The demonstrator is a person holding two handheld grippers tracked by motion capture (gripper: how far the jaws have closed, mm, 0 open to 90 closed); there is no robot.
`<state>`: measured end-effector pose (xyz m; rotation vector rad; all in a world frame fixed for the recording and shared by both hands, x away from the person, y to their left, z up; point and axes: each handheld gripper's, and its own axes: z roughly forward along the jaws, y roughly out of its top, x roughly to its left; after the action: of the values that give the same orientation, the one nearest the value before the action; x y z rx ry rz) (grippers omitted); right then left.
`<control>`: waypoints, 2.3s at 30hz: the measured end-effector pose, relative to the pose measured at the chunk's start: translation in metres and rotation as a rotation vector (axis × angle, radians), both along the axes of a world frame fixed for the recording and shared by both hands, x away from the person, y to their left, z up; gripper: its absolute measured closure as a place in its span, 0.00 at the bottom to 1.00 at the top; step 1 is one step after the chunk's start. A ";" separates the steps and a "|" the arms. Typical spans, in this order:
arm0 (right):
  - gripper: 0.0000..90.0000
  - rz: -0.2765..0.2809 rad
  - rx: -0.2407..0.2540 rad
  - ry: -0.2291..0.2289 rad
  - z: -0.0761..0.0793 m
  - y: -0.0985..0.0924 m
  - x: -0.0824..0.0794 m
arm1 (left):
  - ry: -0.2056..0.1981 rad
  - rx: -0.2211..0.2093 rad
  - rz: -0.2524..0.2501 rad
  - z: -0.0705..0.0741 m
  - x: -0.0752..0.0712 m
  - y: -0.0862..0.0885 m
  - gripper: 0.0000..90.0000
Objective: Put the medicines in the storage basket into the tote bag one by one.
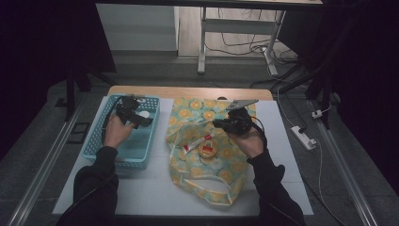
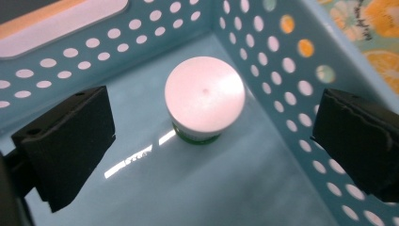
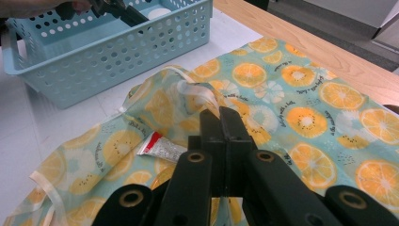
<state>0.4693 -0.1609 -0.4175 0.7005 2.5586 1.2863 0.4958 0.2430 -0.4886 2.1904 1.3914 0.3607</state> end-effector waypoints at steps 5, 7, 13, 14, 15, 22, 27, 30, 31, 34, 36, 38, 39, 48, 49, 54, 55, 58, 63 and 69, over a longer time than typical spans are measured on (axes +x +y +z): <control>1.00 0.001 -0.001 -0.001 0.000 0.000 0.000 | 0.018 -0.021 0.004 -0.003 0.008 0.001 0.04; 1.00 0.001 0.000 -0.001 0.000 0.000 0.000 | 0.024 -0.026 0.004 -0.004 0.010 0.001 0.07; 1.00 0.001 0.000 -0.002 0.000 -0.001 0.000 | 0.048 -0.025 0.007 -0.004 0.014 0.002 0.30; 1.00 0.001 0.001 -0.001 0.000 -0.001 0.000 | 0.052 -0.025 0.004 -0.005 0.014 0.002 0.35; 1.00 0.001 0.000 -0.002 0.001 -0.001 0.000 | 0.059 -0.026 0.004 -0.005 0.014 0.002 0.38; 1.00 0.001 0.002 -0.002 0.001 -0.001 0.000 | 0.064 -0.024 -0.006 -0.006 0.015 0.001 0.54; 1.00 0.001 0.002 -0.002 0.001 -0.001 0.000 | 0.067 -0.008 -0.001 -0.005 0.014 -0.002 0.55; 1.00 0.001 0.003 -0.001 0.001 -0.001 0.000 | 0.069 0.007 -0.001 -0.004 0.013 -0.003 0.56; 1.00 0.001 0.003 -0.001 0.001 -0.001 0.000 | 0.065 0.013 0.001 -0.003 0.013 -0.004 0.56; 1.00 0.000 0.005 0.000 0.001 -0.001 0.000 | 0.061 0.005 0.003 -0.001 0.011 -0.003 0.56; 1.00 -0.001 0.008 0.000 0.001 -0.002 0.000 | 0.056 0.001 0.001 0.002 0.009 -0.003 0.56; 1.00 -0.002 0.009 0.003 0.002 -0.002 0.000 | 0.050 -0.002 -0.002 0.006 0.007 -0.002 0.56; 1.00 -0.001 0.009 0.003 0.002 -0.002 0.000 | 0.048 -0.002 -0.004 0.007 0.006 -0.002 0.56; 1.00 0.001 0.007 -0.001 0.002 -0.001 -0.001 | 0.017 -0.030 -0.013 0.026 -0.002 -0.002 0.56; 1.00 0.000 0.008 -0.002 0.002 -0.001 -0.001 | 0.014 -0.031 -0.015 0.028 -0.003 -0.002 0.56; 1.00 -0.001 0.010 -0.005 0.003 -0.002 -0.001 | 0.003 -0.039 -0.030 0.036 -0.009 -0.002 0.56; 1.00 0.000 0.010 -0.006 0.002 -0.002 -0.001 | 0.002 -0.039 -0.034 0.038 -0.009 -0.002 0.56; 1.00 0.001 0.010 -0.007 0.003 -0.001 -0.001 | -0.011 -0.053 -0.044 0.045 -0.014 -0.001 0.56; 1.00 0.001 0.010 -0.007 0.003 -0.001 -0.001 | -0.031 -0.062 -0.064 0.056 -0.021 -0.002 0.56; 1.00 0.002 0.008 -0.008 0.003 -0.001 -0.001 | -0.049 -0.073 -0.101 0.069 -0.030 -0.008 0.56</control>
<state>0.4681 -0.1617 -0.4147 0.6935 2.5493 1.2981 0.4653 0.2346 -0.4194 2.1684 1.2430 0.3193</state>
